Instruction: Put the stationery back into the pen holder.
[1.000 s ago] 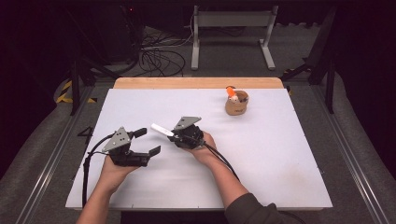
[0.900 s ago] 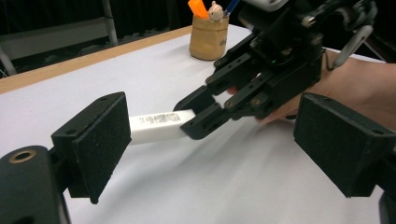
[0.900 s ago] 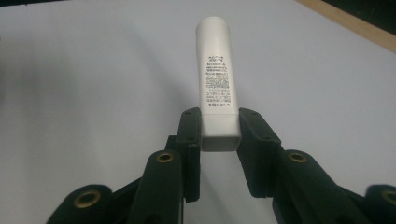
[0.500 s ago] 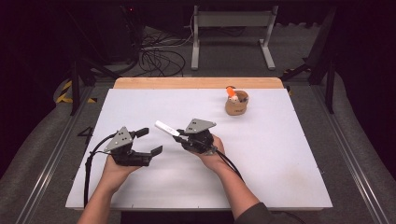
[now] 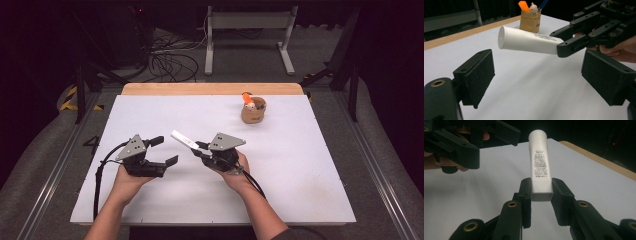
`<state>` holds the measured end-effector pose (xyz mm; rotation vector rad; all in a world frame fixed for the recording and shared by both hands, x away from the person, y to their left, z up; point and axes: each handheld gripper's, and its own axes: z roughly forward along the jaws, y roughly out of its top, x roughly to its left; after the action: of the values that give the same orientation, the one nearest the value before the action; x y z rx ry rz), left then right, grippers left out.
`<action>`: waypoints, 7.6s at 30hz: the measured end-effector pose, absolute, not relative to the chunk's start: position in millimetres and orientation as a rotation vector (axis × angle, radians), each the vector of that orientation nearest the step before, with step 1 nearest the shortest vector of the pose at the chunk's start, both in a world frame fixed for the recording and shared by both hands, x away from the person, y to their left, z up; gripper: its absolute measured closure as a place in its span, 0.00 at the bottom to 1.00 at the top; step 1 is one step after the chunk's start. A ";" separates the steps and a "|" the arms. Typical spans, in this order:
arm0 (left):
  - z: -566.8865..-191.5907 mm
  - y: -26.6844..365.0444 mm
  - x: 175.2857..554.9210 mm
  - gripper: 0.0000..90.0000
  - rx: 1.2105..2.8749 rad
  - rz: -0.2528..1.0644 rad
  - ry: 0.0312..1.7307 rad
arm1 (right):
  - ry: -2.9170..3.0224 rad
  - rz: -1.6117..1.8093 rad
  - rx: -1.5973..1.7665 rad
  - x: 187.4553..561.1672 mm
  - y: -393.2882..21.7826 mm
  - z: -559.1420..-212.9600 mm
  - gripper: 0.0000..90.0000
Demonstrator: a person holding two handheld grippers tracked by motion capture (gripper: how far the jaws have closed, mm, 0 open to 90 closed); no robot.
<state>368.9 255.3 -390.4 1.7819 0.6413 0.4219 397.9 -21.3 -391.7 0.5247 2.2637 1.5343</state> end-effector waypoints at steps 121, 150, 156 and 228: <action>-335.2 187.5 403.1 0.74 1.733 0.296 0.508 | 2.130 1.611 0.624 380.9 -77.5 -384.4 0.38; -320.7 154.3 431.2 0.73 1.728 0.305 0.494 | 2.062 1.602 0.806 379.2 -149.5 -376.9 0.20; -318.1 146.8 439.2 0.73 1.732 0.316 0.490 | 2.051 1.635 0.827 377.5 -158.3 -374.4 0.18; -316.0 33.8 552.9 0.73 1.647 0.376 0.579 | 2.007 1.612 0.940 381.3 -202.5 -378.8 0.09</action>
<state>552.9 33.8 -316.0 1.6465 0.5792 0.3759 381.3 -202.5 -378.8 0.9402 2.0069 1.6117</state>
